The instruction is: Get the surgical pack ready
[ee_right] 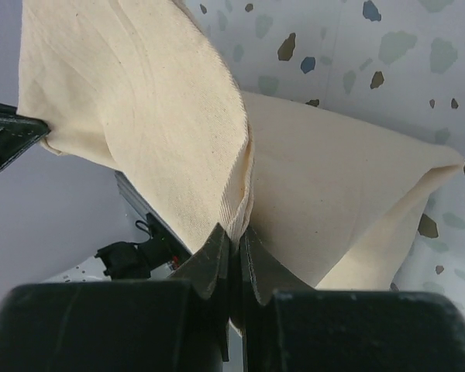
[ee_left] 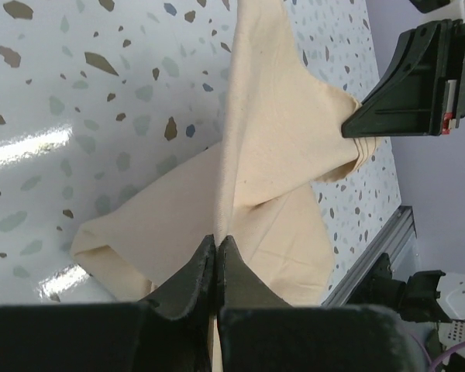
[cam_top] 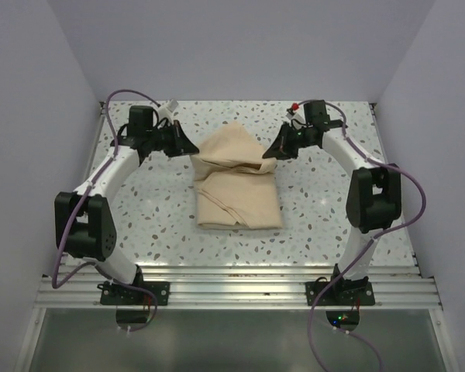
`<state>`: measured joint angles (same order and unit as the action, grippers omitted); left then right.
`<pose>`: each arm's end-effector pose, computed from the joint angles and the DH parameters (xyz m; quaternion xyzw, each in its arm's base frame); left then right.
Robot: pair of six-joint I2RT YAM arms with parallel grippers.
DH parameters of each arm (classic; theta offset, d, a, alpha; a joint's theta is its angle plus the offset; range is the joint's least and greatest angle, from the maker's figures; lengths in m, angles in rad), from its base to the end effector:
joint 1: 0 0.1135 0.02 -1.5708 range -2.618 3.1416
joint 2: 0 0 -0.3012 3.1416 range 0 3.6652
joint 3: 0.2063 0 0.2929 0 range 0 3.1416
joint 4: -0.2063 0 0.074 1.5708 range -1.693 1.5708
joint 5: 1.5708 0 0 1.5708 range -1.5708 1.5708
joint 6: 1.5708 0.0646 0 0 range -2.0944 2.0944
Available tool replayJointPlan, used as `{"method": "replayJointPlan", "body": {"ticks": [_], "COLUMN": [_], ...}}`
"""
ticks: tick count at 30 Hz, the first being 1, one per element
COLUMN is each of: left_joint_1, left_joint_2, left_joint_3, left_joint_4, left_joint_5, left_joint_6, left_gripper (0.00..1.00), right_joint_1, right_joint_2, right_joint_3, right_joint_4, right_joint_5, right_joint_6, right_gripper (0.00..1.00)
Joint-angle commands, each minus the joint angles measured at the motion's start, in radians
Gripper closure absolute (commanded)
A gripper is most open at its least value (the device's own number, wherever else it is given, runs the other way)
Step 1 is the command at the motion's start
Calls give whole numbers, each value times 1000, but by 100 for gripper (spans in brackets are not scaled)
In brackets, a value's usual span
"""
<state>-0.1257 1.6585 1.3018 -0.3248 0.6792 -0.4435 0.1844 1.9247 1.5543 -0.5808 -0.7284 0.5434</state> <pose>0.4240 -0.0945 0.2914 0.0068 0.8632 -0.4025 0.3048 0.4682 0.1311 0.2487 0.0520 0.8950 0.4184 0.1455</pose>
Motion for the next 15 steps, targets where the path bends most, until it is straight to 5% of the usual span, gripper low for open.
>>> {"method": "replayJointPlan", "body": {"ticks": [1,15], "left_joint_1": [1,-87], "left_joint_2": [-118,-269], "left_joint_3": [-67,-283], "left_joint_4": [-31,-60], "left_joint_5": [-6,-55], "left_joint_6": [45,46], "left_gripper": [100,100], "right_joint_1": [1,23], "right_joint_2": [-95,-228], "right_joint_3": [-29,-273], "right_joint_4": [-53,-111], "right_joint_5": [-20,-19], "right_joint_6": [-43,-112], "right_gripper": [100,100]}}
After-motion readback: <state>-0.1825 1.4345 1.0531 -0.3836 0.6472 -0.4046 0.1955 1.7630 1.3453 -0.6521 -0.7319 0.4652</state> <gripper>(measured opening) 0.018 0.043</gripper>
